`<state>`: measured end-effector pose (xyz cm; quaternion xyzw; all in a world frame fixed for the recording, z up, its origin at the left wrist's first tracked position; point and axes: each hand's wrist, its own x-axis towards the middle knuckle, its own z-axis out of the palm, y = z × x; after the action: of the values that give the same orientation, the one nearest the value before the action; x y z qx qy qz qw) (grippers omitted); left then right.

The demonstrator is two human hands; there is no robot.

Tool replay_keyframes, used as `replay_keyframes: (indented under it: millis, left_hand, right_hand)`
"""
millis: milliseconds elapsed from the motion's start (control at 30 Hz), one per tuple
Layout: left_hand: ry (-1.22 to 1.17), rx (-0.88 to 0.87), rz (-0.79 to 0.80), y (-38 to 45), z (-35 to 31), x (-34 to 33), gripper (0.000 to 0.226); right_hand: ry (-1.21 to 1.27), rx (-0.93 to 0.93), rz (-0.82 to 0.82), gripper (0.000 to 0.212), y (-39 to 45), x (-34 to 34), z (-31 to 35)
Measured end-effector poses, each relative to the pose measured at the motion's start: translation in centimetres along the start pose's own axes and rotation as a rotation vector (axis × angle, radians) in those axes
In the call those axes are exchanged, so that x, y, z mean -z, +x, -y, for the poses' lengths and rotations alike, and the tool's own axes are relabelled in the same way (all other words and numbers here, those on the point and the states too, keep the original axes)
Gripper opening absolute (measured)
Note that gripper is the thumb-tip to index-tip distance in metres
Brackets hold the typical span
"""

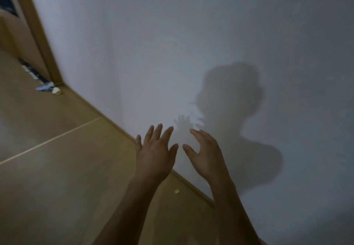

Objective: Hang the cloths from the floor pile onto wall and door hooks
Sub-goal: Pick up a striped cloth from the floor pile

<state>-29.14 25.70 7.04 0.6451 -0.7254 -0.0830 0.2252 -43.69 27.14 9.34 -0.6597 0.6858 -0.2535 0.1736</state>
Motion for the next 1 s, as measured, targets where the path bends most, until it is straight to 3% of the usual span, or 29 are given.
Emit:
replay_keyframes:
  millis: [367,767,1000]
  left_hand:
    - [0.104,0.362,-0.084,4.4,14.7,2.7,0.054]
    - [0.189,0.650,-0.227,18.8,27.9,7.7,0.055]
    - [0.176,0.792,-0.255,24.1,35.0,8.6,0.056]
  right_hand:
    - [-0.005,0.252,0.252,0.060,10.4,-12.0,10.1]
    - [-0.004,0.537,0.438,0.062,29.6,-22.4,23.0]
    - [0.019,0.618,0.524,0.061,36.3,-28.2,28.6]
